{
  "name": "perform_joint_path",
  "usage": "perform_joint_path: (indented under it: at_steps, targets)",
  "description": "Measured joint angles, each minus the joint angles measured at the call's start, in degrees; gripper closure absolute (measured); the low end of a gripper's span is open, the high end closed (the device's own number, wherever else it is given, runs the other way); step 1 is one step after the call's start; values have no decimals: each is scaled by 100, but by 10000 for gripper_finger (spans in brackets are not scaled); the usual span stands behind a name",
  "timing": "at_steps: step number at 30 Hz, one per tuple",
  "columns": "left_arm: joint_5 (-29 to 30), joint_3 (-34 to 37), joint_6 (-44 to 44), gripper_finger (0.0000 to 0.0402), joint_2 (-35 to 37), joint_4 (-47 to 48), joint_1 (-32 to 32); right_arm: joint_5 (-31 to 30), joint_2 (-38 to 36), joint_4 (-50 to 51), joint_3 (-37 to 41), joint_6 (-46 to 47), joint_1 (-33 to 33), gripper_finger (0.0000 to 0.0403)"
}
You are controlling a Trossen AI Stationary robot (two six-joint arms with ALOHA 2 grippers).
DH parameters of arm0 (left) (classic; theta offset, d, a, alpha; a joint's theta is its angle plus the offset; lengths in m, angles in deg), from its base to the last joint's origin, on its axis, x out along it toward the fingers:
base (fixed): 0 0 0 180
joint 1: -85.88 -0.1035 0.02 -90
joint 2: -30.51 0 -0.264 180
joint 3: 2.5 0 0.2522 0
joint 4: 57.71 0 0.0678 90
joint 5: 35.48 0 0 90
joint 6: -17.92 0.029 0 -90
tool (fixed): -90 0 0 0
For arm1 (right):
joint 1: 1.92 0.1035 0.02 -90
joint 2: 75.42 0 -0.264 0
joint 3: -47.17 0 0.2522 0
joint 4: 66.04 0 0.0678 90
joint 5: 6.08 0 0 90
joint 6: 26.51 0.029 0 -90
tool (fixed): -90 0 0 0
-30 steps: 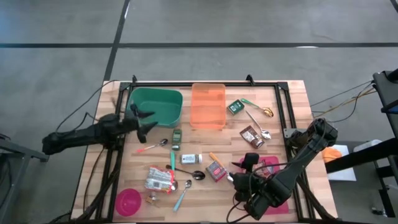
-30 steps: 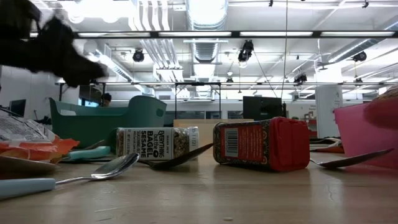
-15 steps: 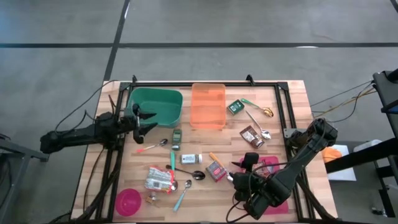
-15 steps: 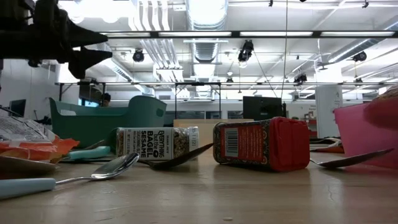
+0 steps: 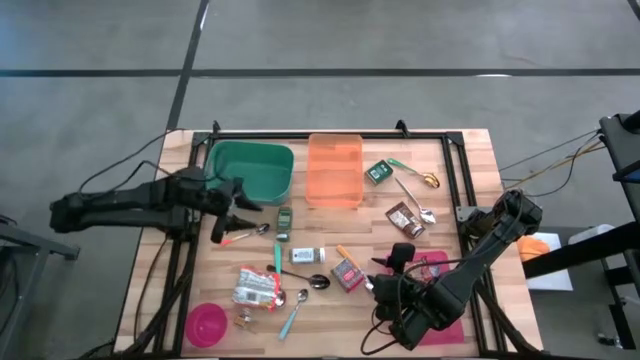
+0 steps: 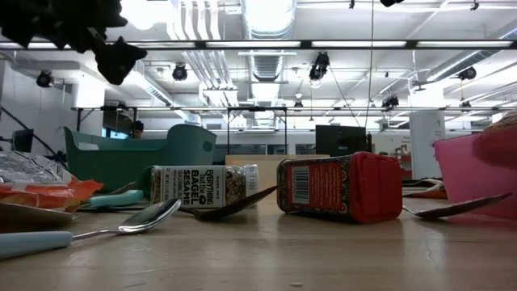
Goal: Pick & Place Food Item
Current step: Put the orange noodle pack into the pink bin
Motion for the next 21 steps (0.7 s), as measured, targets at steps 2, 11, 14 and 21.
perform_joint_path:
  at_steps: [2, 11, 14, 21]
  targets:
    - [-38, -220, 98, 141, -419, 201, 201, 8, 0, 0, 0, 0, 0, 184]
    - [764, -1052, 211, 140, -2093, 2042, 1243, 59, 0, -6, 85, 20, 9, 184]
    - [811, -999, -1084, 140, -2485, 2132, 1341, 63, 0, -15, 119, 38, 9, 184]
    - [199, -935, -2382, 140, -3177, 1863, 1341, 181, 0, -6, 151, 63, 6, 184]
